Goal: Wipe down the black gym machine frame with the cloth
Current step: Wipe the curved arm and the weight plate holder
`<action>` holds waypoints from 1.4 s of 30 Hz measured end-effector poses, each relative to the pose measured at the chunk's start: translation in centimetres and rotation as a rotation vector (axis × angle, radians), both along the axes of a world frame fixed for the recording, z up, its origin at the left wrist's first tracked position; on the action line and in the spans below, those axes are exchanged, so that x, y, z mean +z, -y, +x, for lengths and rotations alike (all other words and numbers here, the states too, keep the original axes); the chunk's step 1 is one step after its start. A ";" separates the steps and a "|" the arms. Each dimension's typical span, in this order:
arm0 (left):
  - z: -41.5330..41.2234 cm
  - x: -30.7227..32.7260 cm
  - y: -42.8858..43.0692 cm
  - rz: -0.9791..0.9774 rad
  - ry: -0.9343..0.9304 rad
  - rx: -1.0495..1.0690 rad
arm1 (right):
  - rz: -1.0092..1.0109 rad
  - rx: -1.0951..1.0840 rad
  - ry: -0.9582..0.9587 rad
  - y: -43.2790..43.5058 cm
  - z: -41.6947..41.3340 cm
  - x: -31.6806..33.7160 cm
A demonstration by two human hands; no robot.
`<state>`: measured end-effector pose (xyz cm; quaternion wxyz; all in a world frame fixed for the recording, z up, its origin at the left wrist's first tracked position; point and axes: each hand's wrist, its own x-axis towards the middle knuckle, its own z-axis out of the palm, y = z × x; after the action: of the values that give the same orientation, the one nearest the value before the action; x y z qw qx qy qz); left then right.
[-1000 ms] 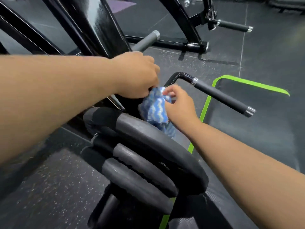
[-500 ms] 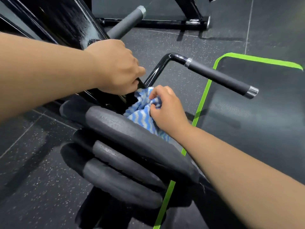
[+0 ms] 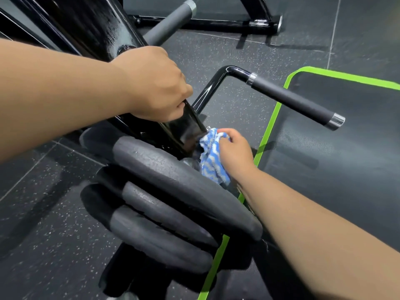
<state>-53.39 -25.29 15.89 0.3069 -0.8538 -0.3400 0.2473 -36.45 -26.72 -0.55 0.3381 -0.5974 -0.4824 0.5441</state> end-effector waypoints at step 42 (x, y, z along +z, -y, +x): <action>-2.9 2.4 -0.1 0.127 0.360 0.025 | 0.533 0.504 0.730 -9.1 -3.2 9.3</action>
<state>-56.25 -25.22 18.25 0.2914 -0.8590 -0.4147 0.0725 -39.69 -17.66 8.72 0.1466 -0.5068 -0.8197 0.2231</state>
